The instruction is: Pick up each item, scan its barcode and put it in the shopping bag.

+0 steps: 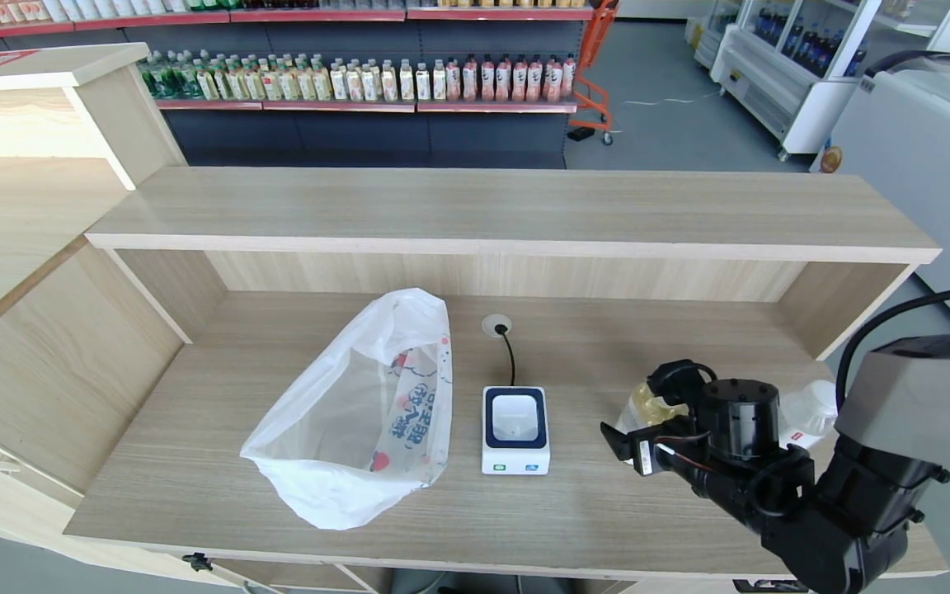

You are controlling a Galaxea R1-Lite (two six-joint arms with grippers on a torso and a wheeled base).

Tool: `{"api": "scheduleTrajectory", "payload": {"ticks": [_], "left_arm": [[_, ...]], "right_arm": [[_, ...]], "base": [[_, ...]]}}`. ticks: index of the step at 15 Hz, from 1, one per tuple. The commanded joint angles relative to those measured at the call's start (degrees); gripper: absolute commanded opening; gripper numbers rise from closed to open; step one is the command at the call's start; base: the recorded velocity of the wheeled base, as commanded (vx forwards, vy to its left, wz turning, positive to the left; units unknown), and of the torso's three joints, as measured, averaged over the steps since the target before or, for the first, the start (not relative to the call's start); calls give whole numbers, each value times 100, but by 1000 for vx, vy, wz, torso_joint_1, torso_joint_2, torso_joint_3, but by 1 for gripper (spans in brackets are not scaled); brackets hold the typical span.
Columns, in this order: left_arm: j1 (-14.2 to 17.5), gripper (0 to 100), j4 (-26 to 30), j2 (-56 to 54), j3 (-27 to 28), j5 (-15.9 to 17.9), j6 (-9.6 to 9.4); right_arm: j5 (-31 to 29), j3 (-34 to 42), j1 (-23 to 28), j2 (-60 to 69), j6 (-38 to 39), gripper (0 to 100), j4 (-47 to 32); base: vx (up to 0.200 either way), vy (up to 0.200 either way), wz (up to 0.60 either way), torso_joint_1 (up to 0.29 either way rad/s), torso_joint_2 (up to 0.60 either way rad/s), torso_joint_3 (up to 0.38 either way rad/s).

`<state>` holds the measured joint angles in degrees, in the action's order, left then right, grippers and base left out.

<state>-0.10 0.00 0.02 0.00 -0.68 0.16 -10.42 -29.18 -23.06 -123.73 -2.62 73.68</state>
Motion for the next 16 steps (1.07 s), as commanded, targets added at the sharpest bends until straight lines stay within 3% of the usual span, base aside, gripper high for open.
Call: {"api": "scheduleTrajectory", "payload": {"ticks": [1,9,10,16], "left_arm": [[1,100,0,-2,0,-2,2],[1,100,0,-2,0,-11,2],[1,100,0,-2,0,-11,11],[1,100,0,-2,0,-11,2]], "right_arm": [[5,-96,-5,-186,-10,100,182],[40,-492,-14,-520,-54,100,419],[40,-501,-14,-529,-63,0,419],[32,-501,-5,-494,-151,0,393]], "base": [[0,0,0,0,0,0],[0,0,0,0,0,0],[0,0,0,0,0,0],[0,0,0,0,0,0]]}}
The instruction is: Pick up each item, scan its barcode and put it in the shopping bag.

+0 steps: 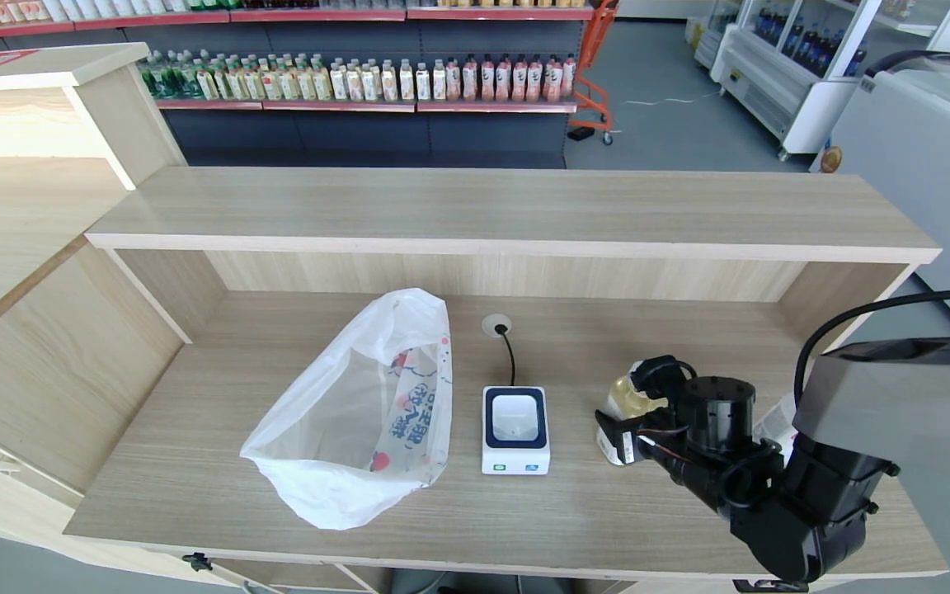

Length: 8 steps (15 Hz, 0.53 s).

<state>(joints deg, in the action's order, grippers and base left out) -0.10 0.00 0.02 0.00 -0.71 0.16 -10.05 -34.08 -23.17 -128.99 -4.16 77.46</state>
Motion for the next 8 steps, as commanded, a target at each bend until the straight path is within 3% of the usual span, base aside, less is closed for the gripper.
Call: {"api": "scheduleTrajectory", "payload": {"ticks": [1,8], "left_arm": [[1,100,0,-2,0,0,2],[1,100,0,-2,0,-8,2]], "right_arm": [[-6,-19,15,32,-50,0,15],[3,104,-3,-109,-103,0,15]], "base": [[0,0,0,0,0,0],[0,0,0,0,0,0]]}}
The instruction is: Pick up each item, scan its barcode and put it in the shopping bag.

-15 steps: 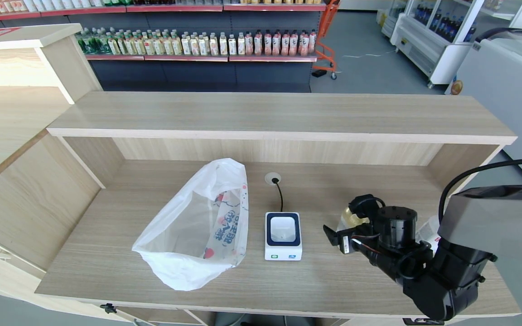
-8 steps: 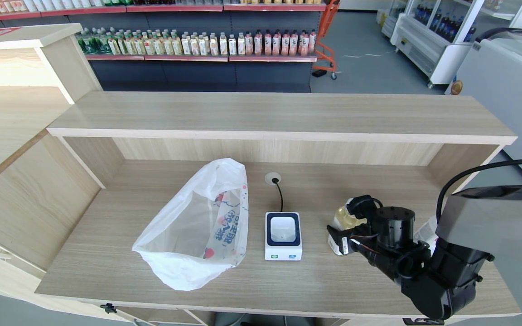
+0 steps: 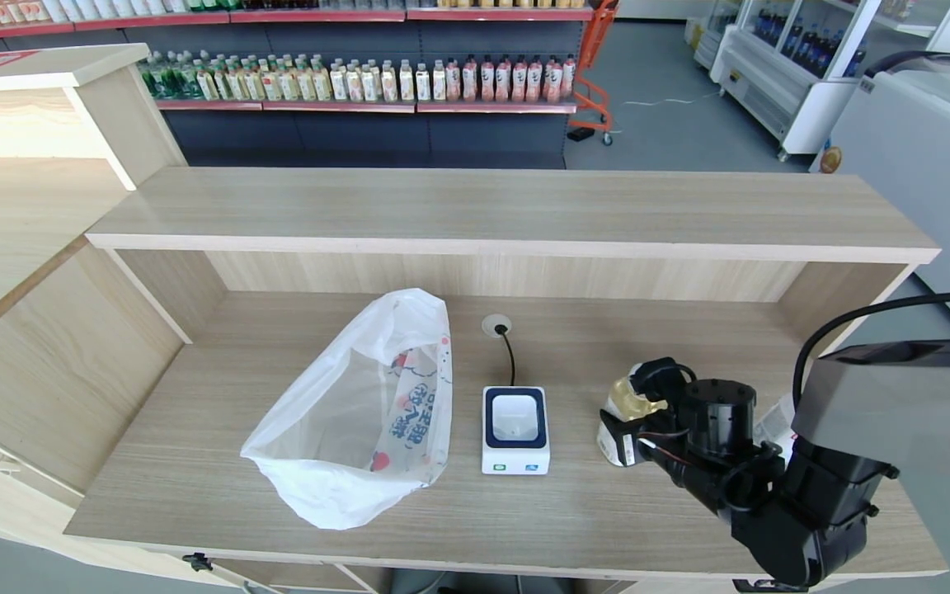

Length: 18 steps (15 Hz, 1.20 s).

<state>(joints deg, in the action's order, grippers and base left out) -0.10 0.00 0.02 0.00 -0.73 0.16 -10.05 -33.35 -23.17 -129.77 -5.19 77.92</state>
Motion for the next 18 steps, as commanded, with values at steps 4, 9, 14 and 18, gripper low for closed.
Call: {"api": "scheduleTrajectory", "payload": {"ticks": [4,9,14,18], "left_arm": [[1,100,0,-2,0,3,2],[1,100,0,-2,0,-6,2],[1,100,0,-2,0,3,2],[1,100,0,-2,0,3,2]], "right_arm": [[38,145,6,-198,36,0,74],[460,-4,23,699,546,0,-146],[2613,-163,612,2158,941,0,-1288],[4186,83,586,2553,1161,0,-1350]], "base": [[0,0,0,0,0,0],[0,0,0,0,0,0],[0,0,0,0,0,0],[0,0,0,0,0,0]]}}
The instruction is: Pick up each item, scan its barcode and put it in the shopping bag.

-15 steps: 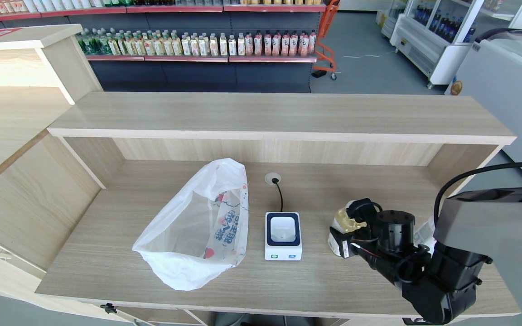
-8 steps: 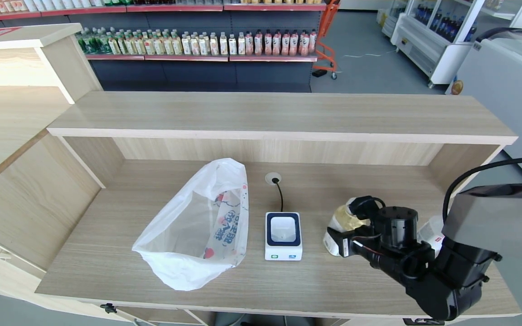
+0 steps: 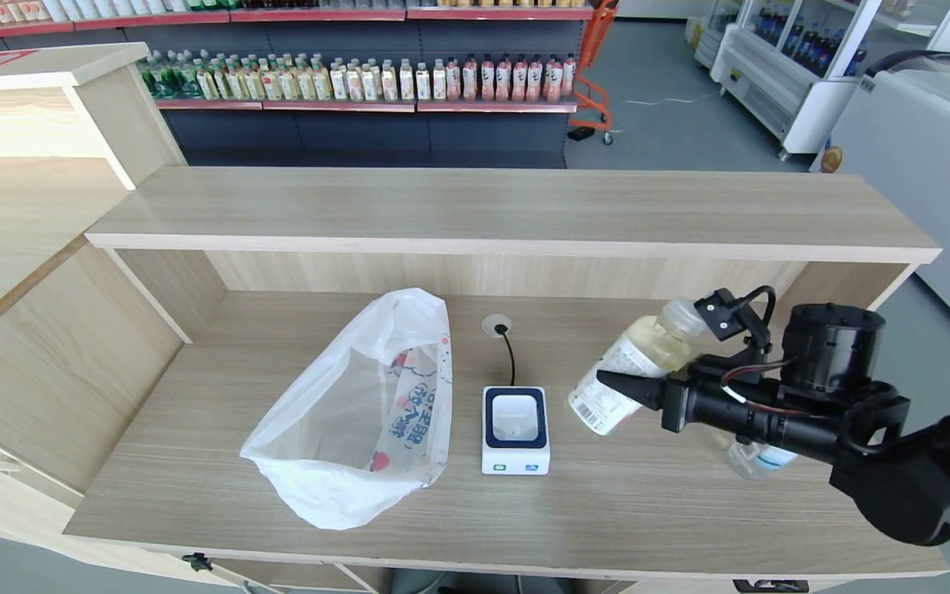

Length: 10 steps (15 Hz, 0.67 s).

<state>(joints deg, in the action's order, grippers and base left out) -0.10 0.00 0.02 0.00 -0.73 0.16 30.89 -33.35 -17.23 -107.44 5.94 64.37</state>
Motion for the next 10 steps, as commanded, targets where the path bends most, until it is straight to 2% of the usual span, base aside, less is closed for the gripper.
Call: {"api": "scheduleTrajectory", "payload": {"ticks": [1,3,6,8,10], "left_arm": [[1,100,0,-2,0,3,11],[1,100,0,-2,0,3,2],[1,100,0,-2,0,3,11],[1,100,0,-2,0,-6,2],[1,100,0,-2,0,3,2]], "right_arm": [[347,171,-62,364,153,0,6],[400,286,-317,399,303,0,6],[391,338,-536,601,997,0,23],[391,795,-633,821,1085,0,50],[514,927,-756,1076,1147,0,32]], "base": [[0,0,0,0,0,0],[0,0,0,0,0,0],[0,0,0,0,0,0],[0,0,0,0,0,0],[0,0,0,0,0,0]]}}
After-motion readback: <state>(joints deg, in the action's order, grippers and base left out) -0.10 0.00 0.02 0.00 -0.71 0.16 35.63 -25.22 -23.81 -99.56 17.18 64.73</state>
